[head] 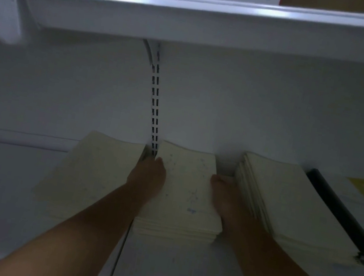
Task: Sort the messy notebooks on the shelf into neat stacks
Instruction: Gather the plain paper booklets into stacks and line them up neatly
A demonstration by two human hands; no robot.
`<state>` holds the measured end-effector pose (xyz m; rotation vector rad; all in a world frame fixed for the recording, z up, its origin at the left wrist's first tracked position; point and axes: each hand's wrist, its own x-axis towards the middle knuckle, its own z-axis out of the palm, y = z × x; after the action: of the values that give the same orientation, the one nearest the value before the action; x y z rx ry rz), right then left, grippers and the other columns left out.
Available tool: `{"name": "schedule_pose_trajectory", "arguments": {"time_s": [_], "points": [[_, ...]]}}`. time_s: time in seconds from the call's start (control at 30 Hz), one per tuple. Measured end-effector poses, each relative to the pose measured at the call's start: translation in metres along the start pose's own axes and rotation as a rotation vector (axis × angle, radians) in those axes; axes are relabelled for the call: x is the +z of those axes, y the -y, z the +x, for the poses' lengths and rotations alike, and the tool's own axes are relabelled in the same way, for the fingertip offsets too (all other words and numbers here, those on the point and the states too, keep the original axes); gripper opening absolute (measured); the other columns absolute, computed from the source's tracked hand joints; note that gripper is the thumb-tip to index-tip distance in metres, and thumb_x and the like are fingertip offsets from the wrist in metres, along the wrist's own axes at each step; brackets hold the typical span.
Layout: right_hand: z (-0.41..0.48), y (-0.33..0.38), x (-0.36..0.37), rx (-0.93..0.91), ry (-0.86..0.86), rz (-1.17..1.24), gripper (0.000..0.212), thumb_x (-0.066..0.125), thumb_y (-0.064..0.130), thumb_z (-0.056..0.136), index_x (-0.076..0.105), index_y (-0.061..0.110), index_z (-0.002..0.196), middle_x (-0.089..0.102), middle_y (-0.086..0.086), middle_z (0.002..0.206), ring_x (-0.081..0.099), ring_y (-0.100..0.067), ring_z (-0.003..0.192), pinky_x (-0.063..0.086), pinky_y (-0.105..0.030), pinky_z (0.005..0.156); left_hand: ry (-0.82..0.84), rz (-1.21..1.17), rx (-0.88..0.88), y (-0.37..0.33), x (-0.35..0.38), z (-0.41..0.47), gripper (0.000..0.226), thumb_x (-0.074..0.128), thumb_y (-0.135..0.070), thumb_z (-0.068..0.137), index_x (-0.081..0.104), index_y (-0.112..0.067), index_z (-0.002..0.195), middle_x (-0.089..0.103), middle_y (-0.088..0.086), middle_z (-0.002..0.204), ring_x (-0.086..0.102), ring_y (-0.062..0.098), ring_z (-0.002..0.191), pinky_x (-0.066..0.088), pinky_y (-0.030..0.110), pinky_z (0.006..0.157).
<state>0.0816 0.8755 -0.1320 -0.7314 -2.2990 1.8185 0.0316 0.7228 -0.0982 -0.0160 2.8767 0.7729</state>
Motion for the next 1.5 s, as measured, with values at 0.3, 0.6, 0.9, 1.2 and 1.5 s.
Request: {"name": "schedule_pose_trajectory", "arguments": {"time_s": [0.3,0.6,0.9,1.2,1.5], "points": [[0.003,-0.008,0.003,0.015,0.025,0.079,0.037,0.037,0.025,0.101,0.055,0.008,0.128,0.056,-0.014,0.128,0.055,-0.031,0.115,0.042,-0.043,0.103,-0.044,-0.075,-0.015,0.004,0.004,0.003,0.044,0.018,-0.014,0.103,0.028,-0.005,0.145,0.025,0.014,0.153,0.028,0.03,0.14,0.031,0.043,0.112],[0.001,-0.008,0.003,0.045,-0.007,-0.015,0.038,0.04,0.033,0.1,0.06,0.01,0.123,0.058,-0.01,0.124,0.057,-0.029,0.111,0.042,-0.037,0.1,-0.182,-0.014,0.268,0.011,0.011,-0.004,0.052,0.031,-0.011,0.098,0.022,-0.015,0.149,0.008,0.01,0.158,0.015,0.029,0.144,0.02,0.036,0.116],[-0.018,0.022,0.005,0.014,-0.062,-0.374,0.047,0.039,0.035,0.1,0.046,0.009,0.137,0.047,-0.013,0.14,0.049,-0.029,0.124,0.042,-0.03,0.096,-0.157,0.437,0.532,0.007,0.01,-0.007,0.034,0.033,-0.042,0.09,0.057,-0.021,0.102,0.053,0.0,0.107,0.044,0.025,0.114,0.027,0.043,0.102],[-0.053,0.026,-0.086,-0.266,-0.263,-0.801,0.034,0.047,0.03,0.097,0.054,0.02,0.128,0.05,0.006,0.136,0.052,-0.013,0.114,0.032,-0.013,0.084,-0.171,0.393,0.562,0.008,0.015,-0.001,0.035,0.038,-0.046,0.087,0.05,-0.021,0.108,0.047,0.003,0.116,0.038,0.025,0.117,0.033,0.044,0.103],[-0.029,-0.003,-0.175,-0.048,-0.166,-0.884,0.053,0.06,0.015,0.089,0.041,0.02,0.138,0.031,-0.001,0.15,0.036,-0.02,0.133,0.034,-0.028,0.101,-0.166,0.517,0.531,0.0,0.007,-0.008,0.033,0.036,-0.044,0.087,0.049,-0.021,0.106,0.048,0.0,0.115,0.04,0.023,0.117,0.029,0.043,0.105]]}}
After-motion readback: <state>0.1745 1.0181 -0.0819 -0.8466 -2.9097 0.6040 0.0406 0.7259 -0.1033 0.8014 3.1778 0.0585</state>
